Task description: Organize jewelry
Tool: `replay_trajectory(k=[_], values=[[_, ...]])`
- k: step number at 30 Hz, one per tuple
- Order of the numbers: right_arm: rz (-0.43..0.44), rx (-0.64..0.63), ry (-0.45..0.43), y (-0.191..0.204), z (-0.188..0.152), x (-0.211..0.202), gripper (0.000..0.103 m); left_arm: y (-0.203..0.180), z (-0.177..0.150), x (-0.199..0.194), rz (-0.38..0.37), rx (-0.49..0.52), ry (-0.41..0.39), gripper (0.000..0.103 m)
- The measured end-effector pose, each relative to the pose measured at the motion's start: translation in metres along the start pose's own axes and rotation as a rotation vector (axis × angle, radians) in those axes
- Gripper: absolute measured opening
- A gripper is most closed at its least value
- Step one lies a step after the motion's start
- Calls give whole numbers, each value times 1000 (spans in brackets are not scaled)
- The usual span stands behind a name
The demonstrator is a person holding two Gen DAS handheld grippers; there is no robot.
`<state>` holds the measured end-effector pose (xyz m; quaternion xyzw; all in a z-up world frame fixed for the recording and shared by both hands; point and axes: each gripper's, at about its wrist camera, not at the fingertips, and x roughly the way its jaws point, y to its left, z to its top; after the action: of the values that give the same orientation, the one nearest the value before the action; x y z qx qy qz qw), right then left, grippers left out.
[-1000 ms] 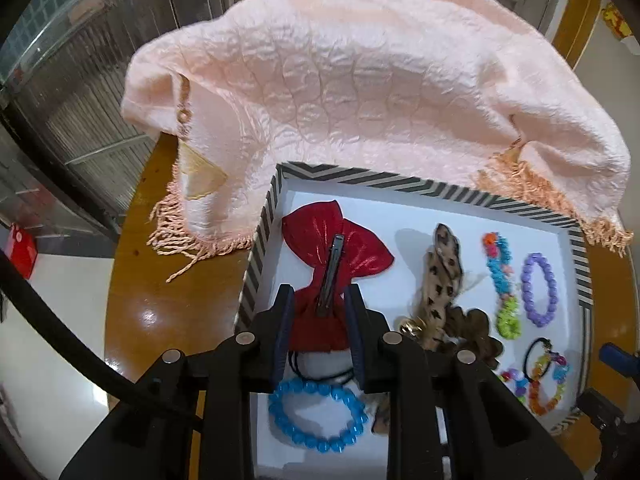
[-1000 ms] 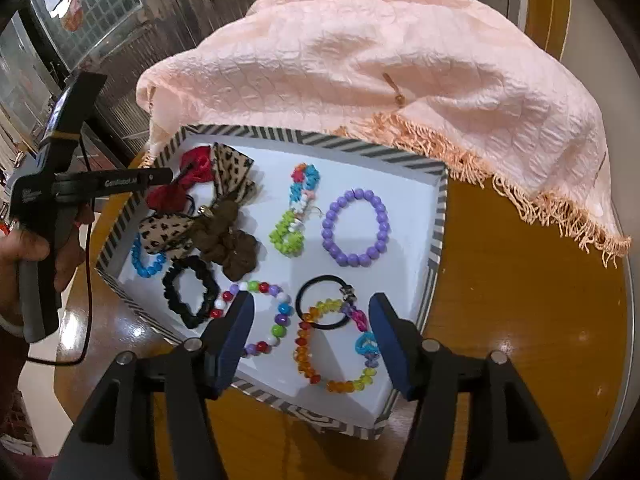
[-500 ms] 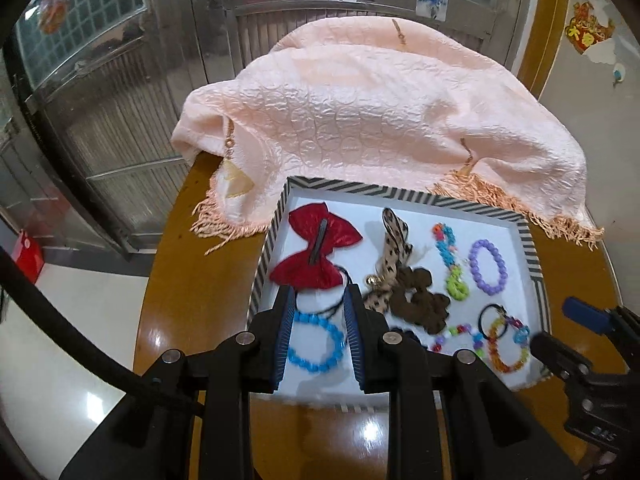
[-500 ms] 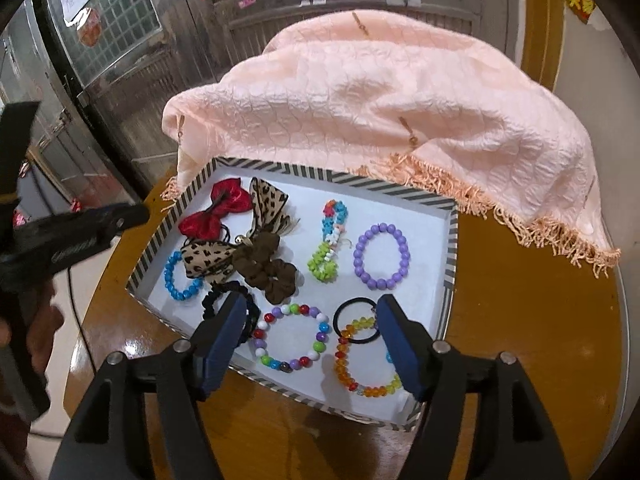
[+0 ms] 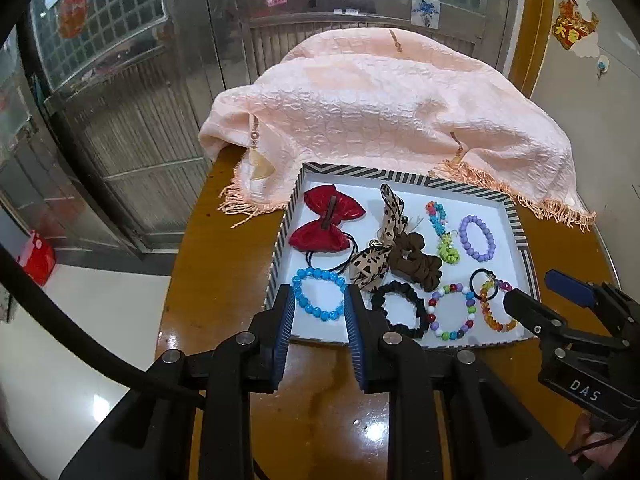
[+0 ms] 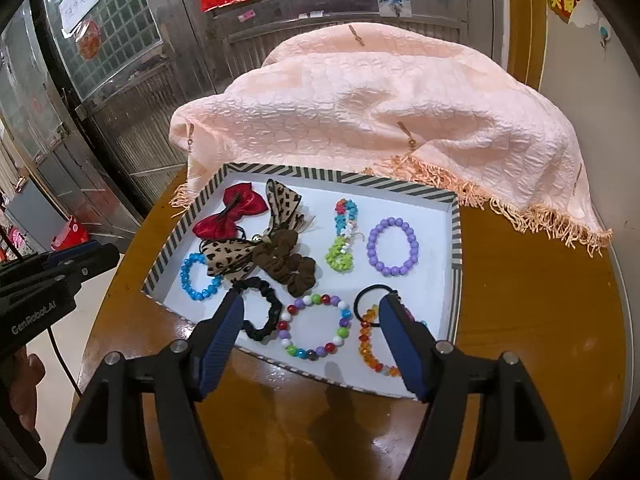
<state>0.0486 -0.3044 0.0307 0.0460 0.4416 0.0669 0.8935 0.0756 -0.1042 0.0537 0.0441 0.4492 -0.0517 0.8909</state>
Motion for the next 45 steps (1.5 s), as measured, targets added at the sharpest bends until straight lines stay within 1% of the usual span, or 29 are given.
replay_trajectory(k=[7, 13, 22, 39, 45], values=[[7, 24, -3, 1, -7, -6, 76, -4, -8, -14, 40, 41, -25, 25], [-8, 24, -16, 1, -8, -12, 76, -4, -14, -18, 18, 47, -6, 25], [-9, 26, -27, 3, -10, -18, 77, -5, -20, -22, 7, 50, -8, 25], [-12, 25, -13, -4, -12, -19, 78, -18, -18, -24, 5, 69, -22, 25], [-13, 26, -5, -10, -12, -19, 78, -23, -17, -23, -13, 71, -22, 25]])
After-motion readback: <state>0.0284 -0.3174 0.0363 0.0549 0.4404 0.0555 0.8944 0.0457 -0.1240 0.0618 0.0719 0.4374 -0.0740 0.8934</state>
